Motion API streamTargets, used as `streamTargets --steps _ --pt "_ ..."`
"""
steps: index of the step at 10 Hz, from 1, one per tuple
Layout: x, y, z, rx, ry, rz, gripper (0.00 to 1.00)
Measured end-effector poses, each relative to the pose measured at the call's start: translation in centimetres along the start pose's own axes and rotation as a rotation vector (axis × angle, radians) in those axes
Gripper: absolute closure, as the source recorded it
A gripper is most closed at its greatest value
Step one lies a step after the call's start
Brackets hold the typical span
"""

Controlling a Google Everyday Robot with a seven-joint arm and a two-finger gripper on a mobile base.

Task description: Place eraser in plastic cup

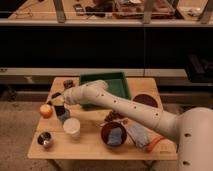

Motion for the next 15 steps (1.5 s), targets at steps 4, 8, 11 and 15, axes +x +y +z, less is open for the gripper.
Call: streamTargets --steps 4,8,11,15 --pt "-1.7 -0.2 0.8 0.011 -0.009 -0.020 1.00" --pt "-2.2 0.4 1.4 0.013 0.006 -0.052 1.00" --pt "-2.2 1.0 1.7 0.013 0.006 -0.067 1.00" --pt "-2.7 1.9 1.4 -0.001 -0.002 -0.071 1.00"
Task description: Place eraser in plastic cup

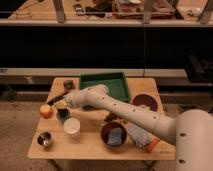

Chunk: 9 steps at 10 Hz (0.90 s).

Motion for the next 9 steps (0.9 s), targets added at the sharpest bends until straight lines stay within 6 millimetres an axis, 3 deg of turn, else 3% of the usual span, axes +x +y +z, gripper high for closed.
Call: streamTargets --steps 3,4,8,9 --pt "0.2 0.7 -0.7 -0.016 0.005 -0.005 0.77" --pt "0.3 0.7 -0.6 -0.017 0.008 -0.007 0.65" --pt "0.8 0.1 -0.6 -0.007 0.011 -0.020 0.25" --pt "0.8 -0.4 -0.6 -0.004 0.012 -0.023 0.20"
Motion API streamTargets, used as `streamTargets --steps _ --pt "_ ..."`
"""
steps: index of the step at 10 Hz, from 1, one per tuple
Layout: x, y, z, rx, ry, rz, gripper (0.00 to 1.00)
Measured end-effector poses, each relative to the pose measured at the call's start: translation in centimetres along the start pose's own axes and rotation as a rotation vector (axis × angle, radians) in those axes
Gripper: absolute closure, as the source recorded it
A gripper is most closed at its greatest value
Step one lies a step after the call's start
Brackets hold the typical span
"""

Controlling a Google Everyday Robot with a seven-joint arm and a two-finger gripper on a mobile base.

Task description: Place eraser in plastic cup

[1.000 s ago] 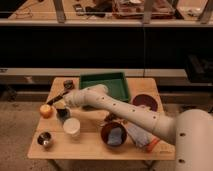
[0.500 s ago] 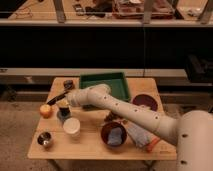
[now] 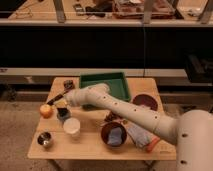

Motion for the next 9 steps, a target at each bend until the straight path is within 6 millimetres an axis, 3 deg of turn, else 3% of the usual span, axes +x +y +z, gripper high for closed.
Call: streamTargets --steps 9 --pt "0.46 -0.65 -1.01 0.051 0.038 0.030 0.20"
